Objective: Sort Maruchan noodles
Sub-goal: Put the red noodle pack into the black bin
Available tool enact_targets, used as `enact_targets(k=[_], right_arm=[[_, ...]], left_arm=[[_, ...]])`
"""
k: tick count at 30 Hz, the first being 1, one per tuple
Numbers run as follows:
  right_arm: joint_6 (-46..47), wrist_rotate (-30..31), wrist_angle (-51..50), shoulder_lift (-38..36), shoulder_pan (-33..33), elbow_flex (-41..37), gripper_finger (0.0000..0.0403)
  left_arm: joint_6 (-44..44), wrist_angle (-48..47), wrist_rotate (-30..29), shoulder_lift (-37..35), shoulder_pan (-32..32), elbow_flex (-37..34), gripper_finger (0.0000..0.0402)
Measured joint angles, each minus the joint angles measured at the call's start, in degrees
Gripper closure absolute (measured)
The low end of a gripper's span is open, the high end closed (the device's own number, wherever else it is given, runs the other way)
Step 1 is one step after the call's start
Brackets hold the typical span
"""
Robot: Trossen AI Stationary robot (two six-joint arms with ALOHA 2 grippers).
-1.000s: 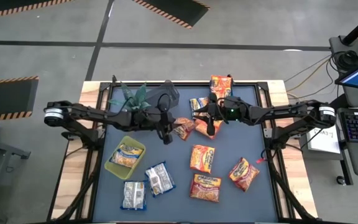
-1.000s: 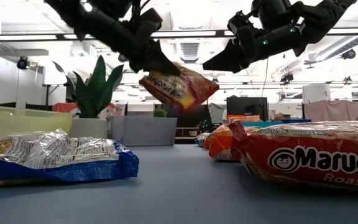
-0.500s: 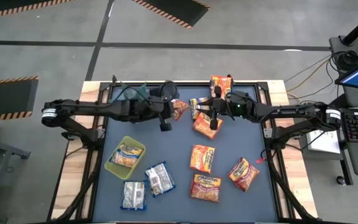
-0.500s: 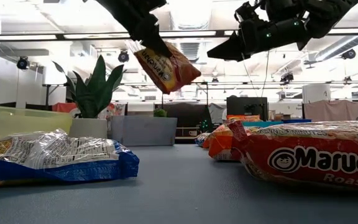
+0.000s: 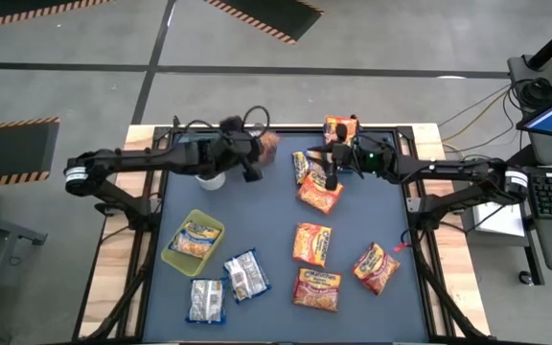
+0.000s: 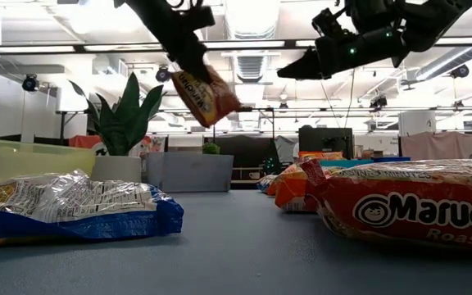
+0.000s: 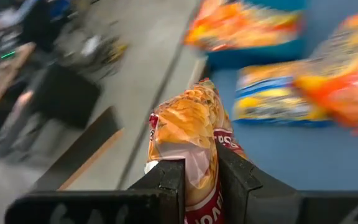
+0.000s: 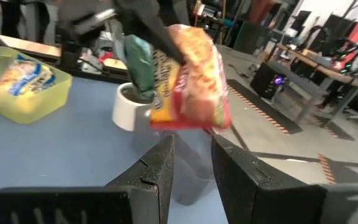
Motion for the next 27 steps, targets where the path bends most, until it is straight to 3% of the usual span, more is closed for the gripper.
enact_targets(k=[5, 11, 17, 27], right_arm=[[0.5, 0.1, 0.0, -0.6, -2.4, 0.1, 0.0307], [-0.1, 0.0, -1.4, -0.6, -3.8, 0.1, 0.0307], [-0.5, 0.0, -2.2, -0.6, -4.5, 0.1, 0.0307], [-0.9, 0.0, -2.1, -0.6, -4.5, 0.1, 0.0307]], left_arm=[[-0.7, -3.3, -6.8, 0.0, 3.8, 2.7, 0.0359], [1.0, -4.5, -6.2, 0.0, 8.1, 6.1, 0.0359], [6.5, -4.9, -1.1, 0.0, 11.7, 7.4, 0.0359], [31.6, -8.9, 0.4, 5.1, 12.7, 6.2, 0.0359]])
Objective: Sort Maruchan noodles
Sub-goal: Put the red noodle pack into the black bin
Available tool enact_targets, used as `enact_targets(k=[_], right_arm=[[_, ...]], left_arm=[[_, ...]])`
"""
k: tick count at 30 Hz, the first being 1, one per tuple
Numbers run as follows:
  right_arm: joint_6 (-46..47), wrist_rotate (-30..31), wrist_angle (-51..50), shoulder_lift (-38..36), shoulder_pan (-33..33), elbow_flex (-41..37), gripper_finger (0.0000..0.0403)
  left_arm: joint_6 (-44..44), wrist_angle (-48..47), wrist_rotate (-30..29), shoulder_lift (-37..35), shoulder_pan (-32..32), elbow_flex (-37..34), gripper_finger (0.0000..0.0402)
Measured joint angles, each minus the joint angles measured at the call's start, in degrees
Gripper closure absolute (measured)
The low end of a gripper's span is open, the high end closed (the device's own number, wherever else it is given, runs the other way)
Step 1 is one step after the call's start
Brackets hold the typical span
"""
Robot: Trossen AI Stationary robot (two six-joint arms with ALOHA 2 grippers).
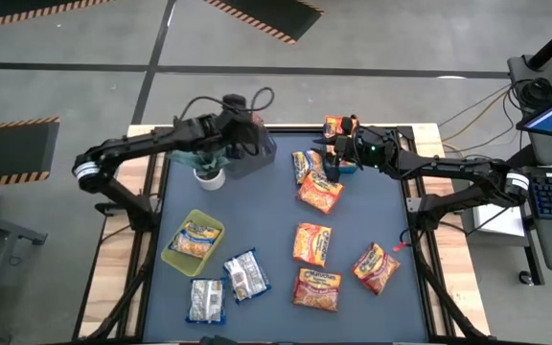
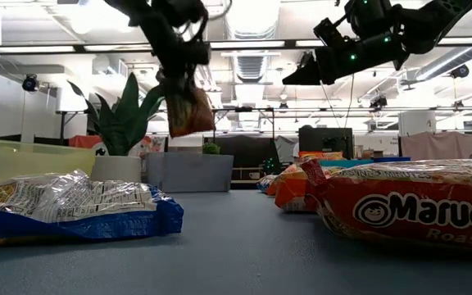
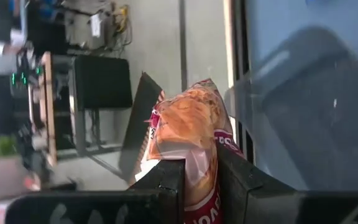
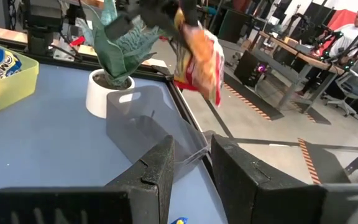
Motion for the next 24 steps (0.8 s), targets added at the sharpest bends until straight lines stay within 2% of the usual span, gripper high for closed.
enact_targets(k=[8, 14, 16, 20, 24], right_arm=[[0.0, 0.0, 0.0, 0.0, 0.0, 0.0, 0.0307], [0.0, 0.0, -0.1, 0.0, 0.0, 0.0, 0.0307], [0.0, 0.0, -0.1, 0.0, 0.0, 0.0, 0.0307], [-0.1, 0.0, -0.1, 0.0, 0.0, 0.0, 0.0307], [-0.3, 0.0, -0.1, 0.0, 0.0, 0.0, 0.0307]], left_arm=[[11.2, -0.2, 2.0, 5.6, 0.4, 0.1, 0.0359], [16.5, -3.4, 12.6, 6.6, 0.4, 0.1, 0.0361], [20.2, -4.6, 14.3, 6.5, 0.4, 0.1, 0.0362], [27.2, -5.2, 12.9, 6.5, 0.7, 0.1, 0.0362], [28.4, -5.3, 11.5, 6.5, 1.0, 0.1, 0.0362]])
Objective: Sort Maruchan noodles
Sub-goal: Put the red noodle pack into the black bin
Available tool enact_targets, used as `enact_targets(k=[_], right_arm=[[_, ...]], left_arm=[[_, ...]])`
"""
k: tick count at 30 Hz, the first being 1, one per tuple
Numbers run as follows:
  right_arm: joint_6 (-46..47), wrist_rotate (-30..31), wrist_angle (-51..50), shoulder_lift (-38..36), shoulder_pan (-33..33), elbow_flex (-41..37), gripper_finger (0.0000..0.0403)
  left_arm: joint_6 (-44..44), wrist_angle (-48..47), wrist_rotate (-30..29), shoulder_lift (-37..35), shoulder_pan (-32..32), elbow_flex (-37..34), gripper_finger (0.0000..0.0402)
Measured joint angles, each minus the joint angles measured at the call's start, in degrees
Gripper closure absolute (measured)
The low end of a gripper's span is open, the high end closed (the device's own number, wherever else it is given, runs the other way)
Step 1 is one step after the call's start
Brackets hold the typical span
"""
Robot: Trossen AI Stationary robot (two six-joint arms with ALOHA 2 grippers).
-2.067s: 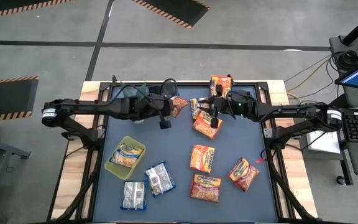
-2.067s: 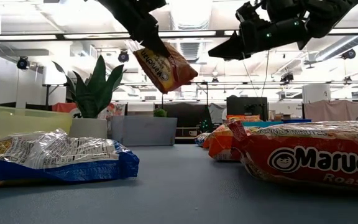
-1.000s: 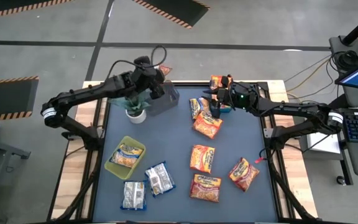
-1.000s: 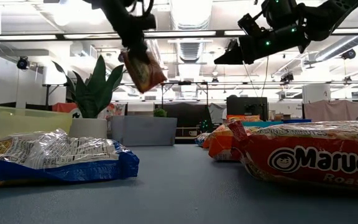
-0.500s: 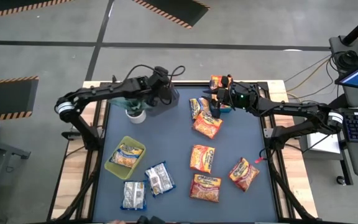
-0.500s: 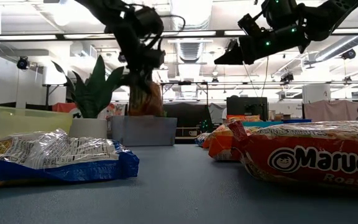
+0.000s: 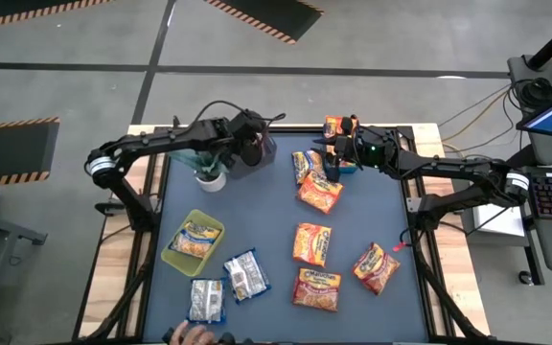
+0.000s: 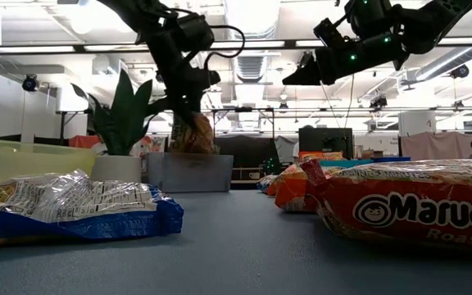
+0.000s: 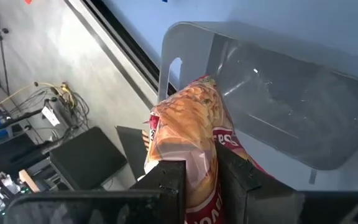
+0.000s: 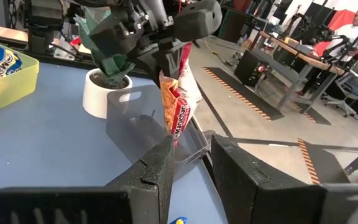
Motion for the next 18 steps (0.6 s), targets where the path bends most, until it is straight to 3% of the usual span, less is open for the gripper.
enact_targets(k=[4, 9, 13, 18], right_arm=[[0.0, 0.0, 0.0, 0.0, 0.0, 0.0, 0.0307], [0.1, 0.0, 0.0, 0.0, 0.0, 0.0, 0.0307], [0.2, 0.0, 0.0, 0.0, 0.0, 0.0, 0.0307], [0.1, 0.0, 0.0, 0.0, 0.0, 0.0, 0.0307]], left_arm=[[-0.3, 0.4, 0.0, 0.2, 0.3, 0.0, 0.0362], [-19.4, 6.0, -1.3, 1.9, 0.5, 0.1, 0.0362], [-22.5, 4.7, -5.0, 2.8, 0.5, 0.4, 0.0362], [-29.2, 4.9, -5.2, 3.7, 0.5, 0.4, 0.0362]])
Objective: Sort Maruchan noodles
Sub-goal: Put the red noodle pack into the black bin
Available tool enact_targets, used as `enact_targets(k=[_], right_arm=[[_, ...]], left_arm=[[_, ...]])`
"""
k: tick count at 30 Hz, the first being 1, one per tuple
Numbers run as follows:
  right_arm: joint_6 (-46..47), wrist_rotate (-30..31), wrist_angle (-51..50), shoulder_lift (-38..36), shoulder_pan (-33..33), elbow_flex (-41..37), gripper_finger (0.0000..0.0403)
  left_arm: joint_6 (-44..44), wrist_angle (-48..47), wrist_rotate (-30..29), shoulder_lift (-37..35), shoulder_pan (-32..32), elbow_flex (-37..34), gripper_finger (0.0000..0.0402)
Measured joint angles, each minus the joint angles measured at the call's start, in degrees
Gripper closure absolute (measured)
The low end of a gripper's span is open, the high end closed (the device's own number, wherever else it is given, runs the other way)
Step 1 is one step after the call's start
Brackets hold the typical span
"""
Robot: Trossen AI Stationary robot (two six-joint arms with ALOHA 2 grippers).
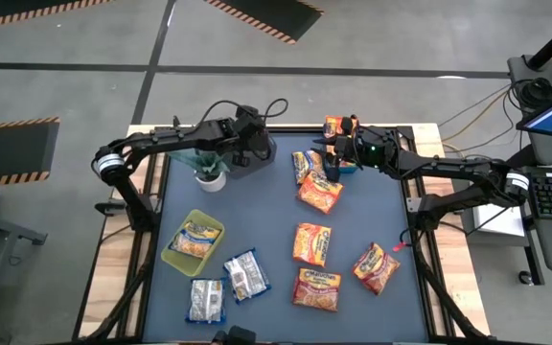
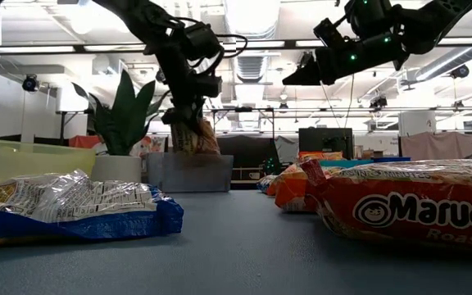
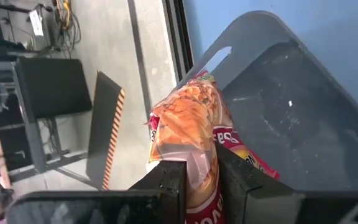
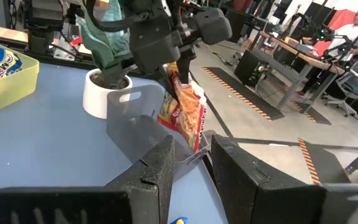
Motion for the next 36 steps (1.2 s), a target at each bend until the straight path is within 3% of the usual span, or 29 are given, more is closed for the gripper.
enact_targets(k=[4, 12, 25, 36], right_arm=[[-0.1, 0.0, 0.0, 0.0, 0.0, 0.0, 0.0307], [-0.1, 0.0, 0.0, 0.0, 0.0, 0.0, 0.0307], [-0.4, 0.0, 0.0, 0.0, 0.0, 0.0, 0.0307], [-0.5, 0.0, -0.6, 0.0, -0.2, 0.0, 0.0307]], left_arm=[[-1.6, -0.5, 0.8, 0.3, 0.0, 0.0, 0.0362], [-5.9, -1.1, 7.8, 0.3, -0.1, 0.0, 0.0362], [-8.5, -1.0, 7.7, 5.3, -0.1, -0.2, 0.0358], [-9.1, 1.5, 7.5, 7.1, -0.4, -0.2, 0.0303]])
